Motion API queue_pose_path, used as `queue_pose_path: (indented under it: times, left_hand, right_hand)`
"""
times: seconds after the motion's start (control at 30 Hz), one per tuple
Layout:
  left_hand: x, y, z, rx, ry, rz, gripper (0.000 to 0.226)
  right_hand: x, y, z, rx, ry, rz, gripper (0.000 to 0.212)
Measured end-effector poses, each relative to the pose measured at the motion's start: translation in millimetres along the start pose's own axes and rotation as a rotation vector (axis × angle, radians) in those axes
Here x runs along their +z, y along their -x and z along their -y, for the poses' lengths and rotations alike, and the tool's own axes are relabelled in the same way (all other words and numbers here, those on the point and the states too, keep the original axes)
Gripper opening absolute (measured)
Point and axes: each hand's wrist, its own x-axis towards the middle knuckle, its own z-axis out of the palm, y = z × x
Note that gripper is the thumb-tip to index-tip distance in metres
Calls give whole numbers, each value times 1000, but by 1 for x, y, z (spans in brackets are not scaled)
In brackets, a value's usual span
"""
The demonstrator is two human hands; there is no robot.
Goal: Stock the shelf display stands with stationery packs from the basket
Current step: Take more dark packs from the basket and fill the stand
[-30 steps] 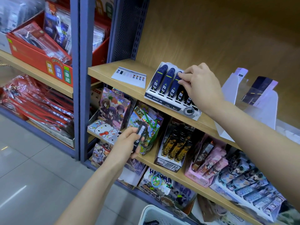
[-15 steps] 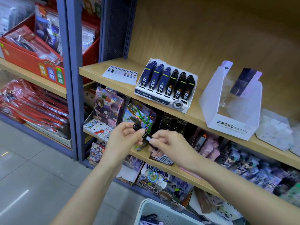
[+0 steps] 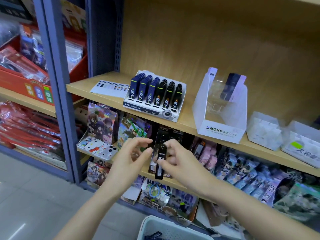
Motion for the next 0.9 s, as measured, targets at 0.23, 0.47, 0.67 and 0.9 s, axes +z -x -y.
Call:
queue_pose_path:
  times: [0.23, 0.47, 0.67, 0.9]
  left_hand:
    - [16, -31, -37, -80, 14, 155, 17]
    - [51, -35, -49, -321, 382, 385, 33]
    - [33, -48, -54, -182, 270, 172, 19]
    - [12, -84, -35, 309, -656, -29, 22]
  right_hand:
    - [-46, -28, 14, 88, -101, -190, 15]
    - [-51, -53, 36, -25, -204, -313, 25]
    - [-68, -69, 36, -114, -20, -411, 21]
    - [-96, -80, 29, -173, -21, -600, 6]
